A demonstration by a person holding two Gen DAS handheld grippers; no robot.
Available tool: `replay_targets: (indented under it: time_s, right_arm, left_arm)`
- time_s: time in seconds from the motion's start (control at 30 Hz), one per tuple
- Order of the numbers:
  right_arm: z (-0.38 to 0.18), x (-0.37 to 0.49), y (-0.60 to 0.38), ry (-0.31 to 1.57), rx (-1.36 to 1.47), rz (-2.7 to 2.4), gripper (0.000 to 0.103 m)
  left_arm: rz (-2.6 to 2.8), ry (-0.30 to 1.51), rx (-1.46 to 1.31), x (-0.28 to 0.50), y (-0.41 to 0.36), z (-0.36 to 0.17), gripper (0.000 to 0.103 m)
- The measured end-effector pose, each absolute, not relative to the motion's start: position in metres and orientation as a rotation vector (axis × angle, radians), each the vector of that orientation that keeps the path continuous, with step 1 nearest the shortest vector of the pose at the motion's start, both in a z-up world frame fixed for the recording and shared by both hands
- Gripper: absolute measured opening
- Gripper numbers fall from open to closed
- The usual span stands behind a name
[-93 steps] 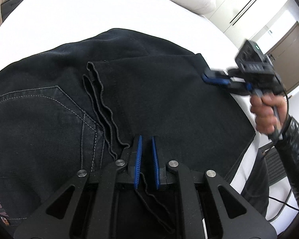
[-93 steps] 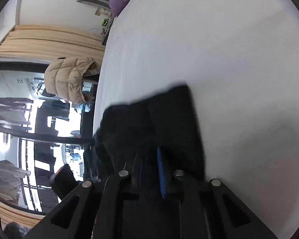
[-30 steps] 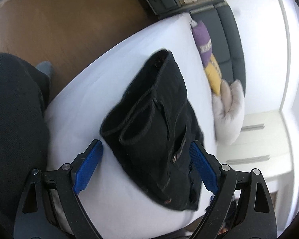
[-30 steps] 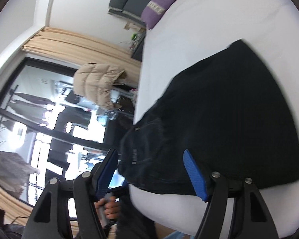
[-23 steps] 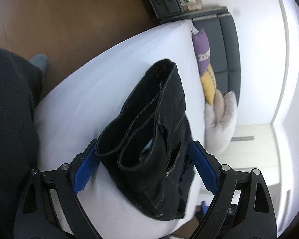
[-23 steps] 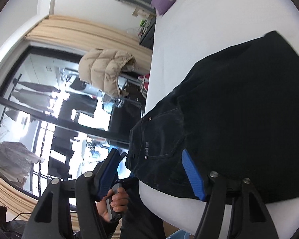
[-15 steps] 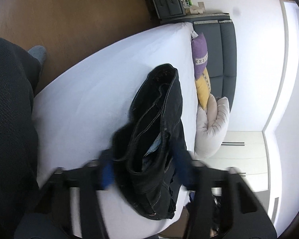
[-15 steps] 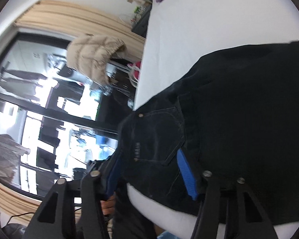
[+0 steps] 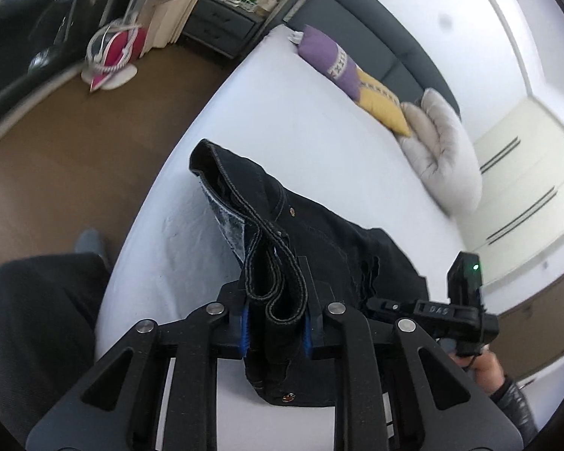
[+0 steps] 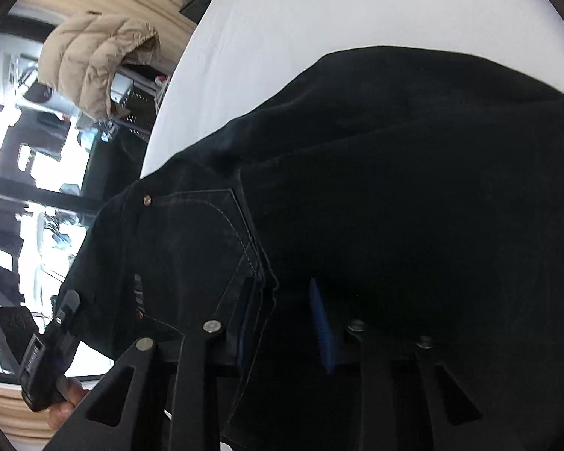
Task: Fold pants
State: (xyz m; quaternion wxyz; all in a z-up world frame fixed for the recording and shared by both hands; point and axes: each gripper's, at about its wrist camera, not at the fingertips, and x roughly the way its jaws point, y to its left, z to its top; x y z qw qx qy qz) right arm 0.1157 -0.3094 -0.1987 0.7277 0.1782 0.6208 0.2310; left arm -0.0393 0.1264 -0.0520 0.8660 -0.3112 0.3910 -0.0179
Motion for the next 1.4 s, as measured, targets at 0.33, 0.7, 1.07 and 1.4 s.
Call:
replay_targets:
  time_s: [0.33,0.7,1.07,1.4]
  right_arm:
    - [-0.202,0.106,-0.322,1.323,0.473,0.554,0.049]
    - [-0.193,0.100,-0.356,1.271,0.660,0.636,0.061]
    - [-0.188,0.100,-0.415,1.210,0.784,0.687,0.080]
    - [-0.185,0.099,-0.428,1.202,0.784,0.761,0.088]
  left_arm:
    - [-0.032,0.833,-0.523,-0.025,0.082,-0.021,0.018]
    - [-0.070,0.833,-0.417,-0.011,0.042,0.002,0.018]
    - [-0.220,0.852,-0.208,0.024,-0.075,0.017,0.018]
    - [-0.380,0.952,0.048,0.029,-0.192,-0.037,0.018]
